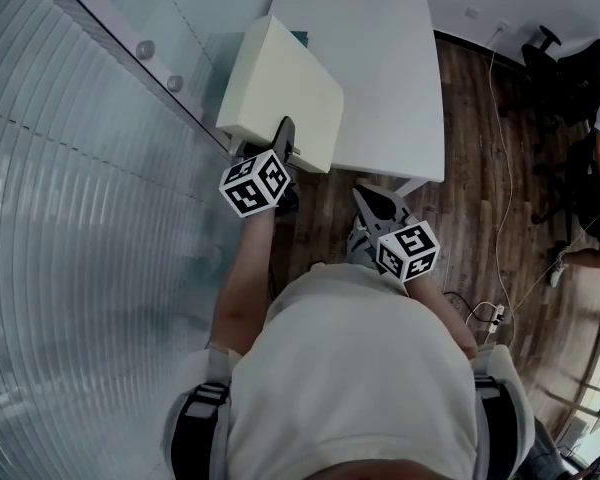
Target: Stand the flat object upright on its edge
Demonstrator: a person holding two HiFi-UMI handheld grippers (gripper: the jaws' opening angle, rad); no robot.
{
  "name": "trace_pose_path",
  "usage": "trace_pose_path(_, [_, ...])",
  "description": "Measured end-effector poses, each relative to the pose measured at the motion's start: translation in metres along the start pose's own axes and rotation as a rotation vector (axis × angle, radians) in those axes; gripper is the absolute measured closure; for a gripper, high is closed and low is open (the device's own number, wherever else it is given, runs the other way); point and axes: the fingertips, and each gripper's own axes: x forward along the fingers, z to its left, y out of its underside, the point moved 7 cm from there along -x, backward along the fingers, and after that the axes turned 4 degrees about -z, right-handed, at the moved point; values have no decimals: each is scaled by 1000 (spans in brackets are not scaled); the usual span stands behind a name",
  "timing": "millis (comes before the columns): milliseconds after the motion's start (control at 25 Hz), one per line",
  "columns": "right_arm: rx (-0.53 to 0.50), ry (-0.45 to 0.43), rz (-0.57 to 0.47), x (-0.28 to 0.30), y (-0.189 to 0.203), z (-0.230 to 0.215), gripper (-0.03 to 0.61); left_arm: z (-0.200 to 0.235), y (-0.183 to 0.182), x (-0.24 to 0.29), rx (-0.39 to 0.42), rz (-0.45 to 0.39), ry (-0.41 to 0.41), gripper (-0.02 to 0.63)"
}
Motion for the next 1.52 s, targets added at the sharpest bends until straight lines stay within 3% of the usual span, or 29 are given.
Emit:
trace_pose_path(280, [3, 0, 0, -2, 1, -1, 558, -13, -14, 16, 216, 19, -47, 341])
trace_pose_path(600, [3, 11, 4, -7, 2, -4, 558, -31, -17, 38, 386, 41, -61, 339])
trace_pose_path(1000, [5, 35, 9, -16, 3, -11, 558, -48, -14, 64, 492, 46, -62, 339])
trace_pose_path(1520, [9, 44, 18, -17, 6, -12, 558, -47, -5, 66, 440, 25, -67, 326])
